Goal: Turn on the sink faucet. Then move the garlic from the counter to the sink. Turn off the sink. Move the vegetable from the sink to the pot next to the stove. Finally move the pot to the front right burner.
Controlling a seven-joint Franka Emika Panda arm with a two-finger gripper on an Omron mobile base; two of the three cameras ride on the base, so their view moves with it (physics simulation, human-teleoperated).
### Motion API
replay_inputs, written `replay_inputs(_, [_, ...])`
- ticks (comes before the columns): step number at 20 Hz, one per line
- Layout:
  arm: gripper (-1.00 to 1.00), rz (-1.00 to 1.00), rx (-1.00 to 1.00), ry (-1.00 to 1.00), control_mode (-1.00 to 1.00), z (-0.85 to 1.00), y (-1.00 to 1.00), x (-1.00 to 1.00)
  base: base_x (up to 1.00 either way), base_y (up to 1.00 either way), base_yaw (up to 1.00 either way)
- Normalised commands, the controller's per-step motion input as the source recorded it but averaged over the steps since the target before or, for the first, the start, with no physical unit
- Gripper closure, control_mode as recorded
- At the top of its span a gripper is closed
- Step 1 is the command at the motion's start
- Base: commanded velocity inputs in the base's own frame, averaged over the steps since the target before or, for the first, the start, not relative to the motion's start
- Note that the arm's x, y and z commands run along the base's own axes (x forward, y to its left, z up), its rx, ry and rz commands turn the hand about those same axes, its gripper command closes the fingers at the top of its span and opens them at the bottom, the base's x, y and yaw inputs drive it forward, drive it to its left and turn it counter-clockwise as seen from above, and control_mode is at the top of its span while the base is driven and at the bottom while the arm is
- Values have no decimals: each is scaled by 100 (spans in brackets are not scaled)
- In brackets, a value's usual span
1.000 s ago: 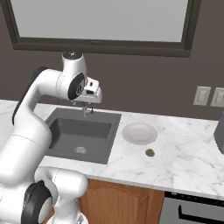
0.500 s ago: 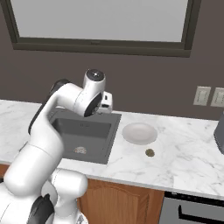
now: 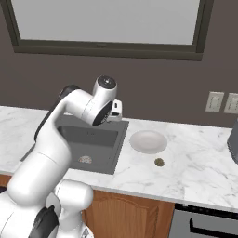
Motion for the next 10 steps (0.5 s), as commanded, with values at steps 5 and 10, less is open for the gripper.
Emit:
replay_inputs(5, [-100,0,0,1,-100,-1,-18,2,0,0,0])
replay_inputs(10, [-100,0,0,0,100,0,0,0,8,-56,1])
